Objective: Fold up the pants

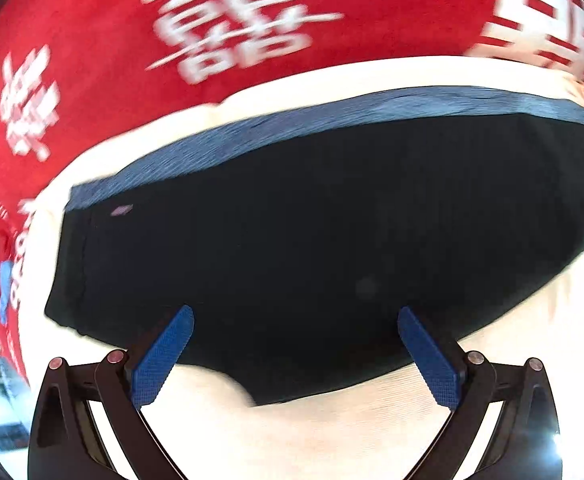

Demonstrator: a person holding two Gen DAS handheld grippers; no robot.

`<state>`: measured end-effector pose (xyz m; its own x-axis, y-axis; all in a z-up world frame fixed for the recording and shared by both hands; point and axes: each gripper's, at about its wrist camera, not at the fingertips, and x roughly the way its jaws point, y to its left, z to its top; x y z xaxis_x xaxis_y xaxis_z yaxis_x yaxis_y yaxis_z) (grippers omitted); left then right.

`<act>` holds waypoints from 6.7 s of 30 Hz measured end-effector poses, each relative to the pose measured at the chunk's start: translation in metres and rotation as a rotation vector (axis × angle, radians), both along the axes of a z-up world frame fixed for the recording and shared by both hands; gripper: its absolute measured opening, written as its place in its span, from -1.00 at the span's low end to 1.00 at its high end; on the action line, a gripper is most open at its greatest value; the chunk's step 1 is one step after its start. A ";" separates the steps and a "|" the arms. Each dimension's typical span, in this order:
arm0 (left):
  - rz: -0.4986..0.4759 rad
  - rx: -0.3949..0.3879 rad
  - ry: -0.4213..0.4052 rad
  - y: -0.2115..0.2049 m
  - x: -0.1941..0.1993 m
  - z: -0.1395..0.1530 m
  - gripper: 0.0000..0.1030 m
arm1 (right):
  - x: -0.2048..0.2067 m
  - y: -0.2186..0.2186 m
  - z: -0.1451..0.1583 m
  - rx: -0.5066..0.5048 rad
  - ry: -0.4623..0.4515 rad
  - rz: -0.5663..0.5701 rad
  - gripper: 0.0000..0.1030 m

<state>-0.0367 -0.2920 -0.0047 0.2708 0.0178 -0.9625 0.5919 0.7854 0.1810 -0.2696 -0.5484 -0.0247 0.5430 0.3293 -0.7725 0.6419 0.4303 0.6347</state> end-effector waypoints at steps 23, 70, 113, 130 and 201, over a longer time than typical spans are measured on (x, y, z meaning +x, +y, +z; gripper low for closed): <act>-0.066 -0.158 0.081 -0.182 -0.046 -0.031 1.00 | -0.073 -0.155 -0.041 0.068 -0.271 -0.609 -0.20; 0.181 -0.133 0.022 0.109 0.068 0.022 0.64 | 0.165 0.257 0.048 -1.052 0.147 0.754 -0.02; 0.164 -0.119 0.054 0.087 0.032 0.030 0.64 | 0.131 0.146 -0.013 0.053 0.001 0.221 -0.83; 0.061 -0.195 0.012 -0.009 0.036 0.078 0.64 | 0.103 0.058 0.087 -0.410 0.041 0.384 -0.50; 0.417 -0.163 0.070 0.221 0.040 0.033 0.98 | 0.181 0.232 0.050 -0.523 0.181 0.603 0.12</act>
<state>0.0034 -0.0713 0.0287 0.2065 -0.0417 -0.9776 0.2254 0.9743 0.0061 -0.0888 -0.3168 0.0256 0.2396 0.0976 -0.9660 0.2790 0.9460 0.1648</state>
